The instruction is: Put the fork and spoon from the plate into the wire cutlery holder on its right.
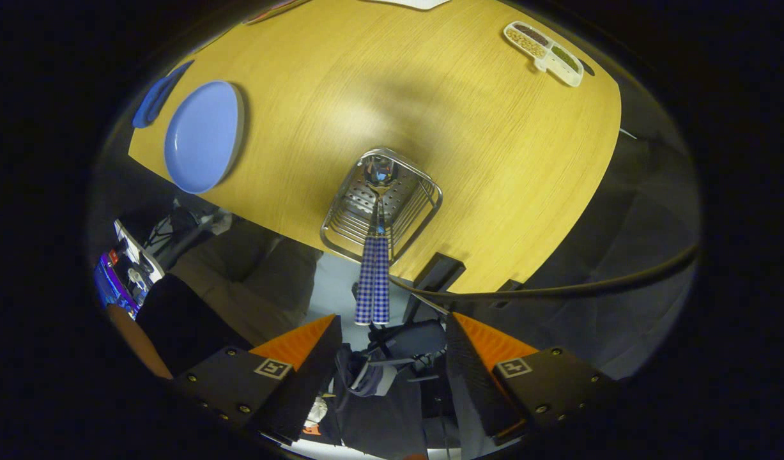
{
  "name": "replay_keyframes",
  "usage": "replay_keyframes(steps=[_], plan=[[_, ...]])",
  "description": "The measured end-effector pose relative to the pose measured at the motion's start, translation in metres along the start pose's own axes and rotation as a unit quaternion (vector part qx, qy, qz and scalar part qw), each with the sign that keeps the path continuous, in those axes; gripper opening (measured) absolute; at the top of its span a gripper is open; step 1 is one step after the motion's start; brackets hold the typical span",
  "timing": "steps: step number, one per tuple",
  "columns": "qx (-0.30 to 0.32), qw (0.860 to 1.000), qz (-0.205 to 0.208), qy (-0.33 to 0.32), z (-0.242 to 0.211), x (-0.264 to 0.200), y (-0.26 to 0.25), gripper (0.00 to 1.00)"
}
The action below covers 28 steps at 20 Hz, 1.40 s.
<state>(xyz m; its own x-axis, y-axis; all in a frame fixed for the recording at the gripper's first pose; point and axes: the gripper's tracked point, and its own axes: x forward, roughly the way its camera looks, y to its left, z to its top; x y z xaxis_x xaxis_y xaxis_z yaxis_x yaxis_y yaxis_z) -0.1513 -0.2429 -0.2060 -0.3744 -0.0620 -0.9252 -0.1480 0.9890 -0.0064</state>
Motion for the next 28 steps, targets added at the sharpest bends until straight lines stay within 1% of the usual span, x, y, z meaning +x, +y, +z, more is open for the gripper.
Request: replay_keyframes(steps=[1, 5, 6, 8, 11, 14, 16, 18, 20, 22, 24, 26, 28], plan=[[0.007, 1.0, 0.004, -0.017, -0.001, -0.004, 0.003, 0.97], [0.038, 0.996, 0.033, -0.075, -0.021, -0.006, 0.022, 0.97], [0.04, 0.995, 0.035, -0.087, -0.025, -0.005, 0.026, 0.97], [0.045, 0.993, 0.023, -0.105, -0.033, -0.003, 0.025, 0.97], [0.051, 0.99, 0.021, -0.129, -0.044, 0.004, 0.033, 0.97], [0.074, 0.981, 0.014, -0.178, -0.048, 0.004, 0.04, 0.97], [0.098, 0.967, 0.018, -0.233, -0.043, -0.008, 0.049, 0.98], [0.121, 0.948, 0.019, -0.295, -0.039, -0.024, 0.06, 0.98], [0.131, 0.929, 0.01, -0.345, -0.037, -0.035, 0.07, 0.98], [0.137, 0.915, 0.015, -0.38, -0.034, -0.047, 0.091, 0.97], [0.145, 0.896, 0.022, -0.418, -0.025, -0.06, 0.106, 0.98], [0.152, 0.869, 0.019, -0.471, -0.012, -0.077, 0.114, 0.97], [0.161, 0.837, 0.019, -0.522, -0.003, -0.097, 0.123, 0.98]])
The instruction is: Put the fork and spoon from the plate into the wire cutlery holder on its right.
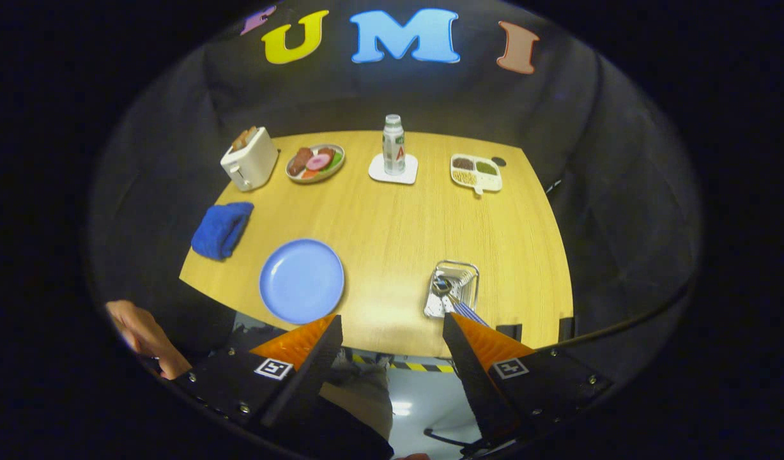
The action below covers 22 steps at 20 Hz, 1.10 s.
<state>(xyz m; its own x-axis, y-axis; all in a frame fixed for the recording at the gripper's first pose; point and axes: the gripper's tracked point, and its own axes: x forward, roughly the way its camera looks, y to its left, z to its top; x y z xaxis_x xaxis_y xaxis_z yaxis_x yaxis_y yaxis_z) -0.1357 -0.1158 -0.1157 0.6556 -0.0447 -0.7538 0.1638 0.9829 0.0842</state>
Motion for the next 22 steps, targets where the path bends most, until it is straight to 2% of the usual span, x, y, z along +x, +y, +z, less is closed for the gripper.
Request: replay_keyframes(steps=[2, 6, 9, 12, 14, 18, 20, 21, 22], plan=[[0.025, 0.997, 0.025, -0.071, 0.028, -0.005, 0.028, 0.98], [0.032, 0.978, 0.036, -0.204, 0.083, -0.021, 0.053, 0.97], [0.008, 0.95, 0.032, -0.309, 0.119, -0.042, 0.069, 0.97], [-0.043, 0.919, -0.008, -0.392, 0.143, -0.062, 0.076, 0.96], [-0.047, 0.908, -0.013, -0.416, 0.15, -0.066, 0.087, 0.96], [0.009, 0.879, -0.01, -0.477, 0.169, -0.068, 0.102, 0.97], [0.022, 0.884, -0.026, -0.466, 0.157, -0.055, 0.106, 0.97], [0.019, 0.883, -0.035, -0.467, 0.154, -0.053, 0.107, 0.97], [0.019, 0.876, -0.037, -0.481, 0.158, -0.053, 0.113, 0.97]])
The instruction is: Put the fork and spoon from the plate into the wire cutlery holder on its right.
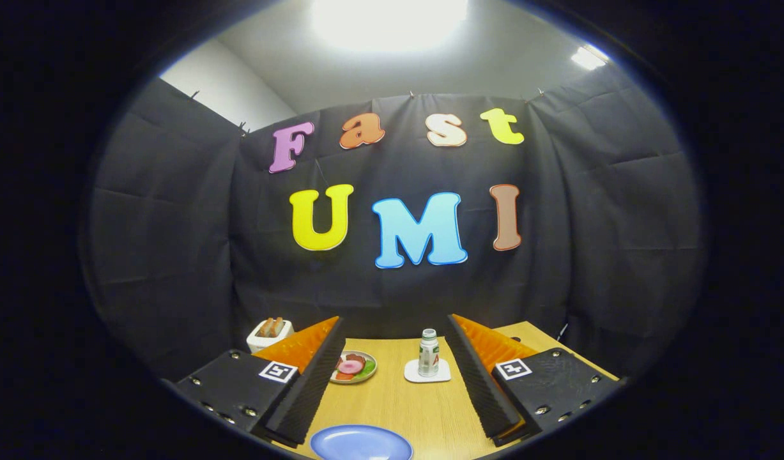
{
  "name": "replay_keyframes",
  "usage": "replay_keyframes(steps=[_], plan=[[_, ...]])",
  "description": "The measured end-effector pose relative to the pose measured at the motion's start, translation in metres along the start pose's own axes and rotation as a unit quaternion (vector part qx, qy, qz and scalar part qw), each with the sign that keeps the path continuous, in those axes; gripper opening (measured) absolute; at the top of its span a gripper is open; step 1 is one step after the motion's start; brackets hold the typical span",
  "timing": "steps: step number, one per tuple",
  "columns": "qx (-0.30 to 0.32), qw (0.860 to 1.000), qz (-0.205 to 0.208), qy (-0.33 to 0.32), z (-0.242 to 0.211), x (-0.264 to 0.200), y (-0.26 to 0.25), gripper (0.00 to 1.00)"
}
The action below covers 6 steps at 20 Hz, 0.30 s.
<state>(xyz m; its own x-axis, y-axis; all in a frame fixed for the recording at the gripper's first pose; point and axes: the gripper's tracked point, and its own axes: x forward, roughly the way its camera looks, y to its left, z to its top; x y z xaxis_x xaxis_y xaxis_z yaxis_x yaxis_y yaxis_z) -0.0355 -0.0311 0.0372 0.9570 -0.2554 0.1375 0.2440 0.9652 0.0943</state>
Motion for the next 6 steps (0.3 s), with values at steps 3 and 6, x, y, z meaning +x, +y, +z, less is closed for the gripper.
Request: replay_keyframes(steps=[3, 6], plan=[[-0.001, 0.999, -0.033, -0.016, 0.007, -0.005, -0.001, 0.97], [-0.021, 0.998, -0.049, 0.026, -0.002, -0.011, -0.004, 0.97]])
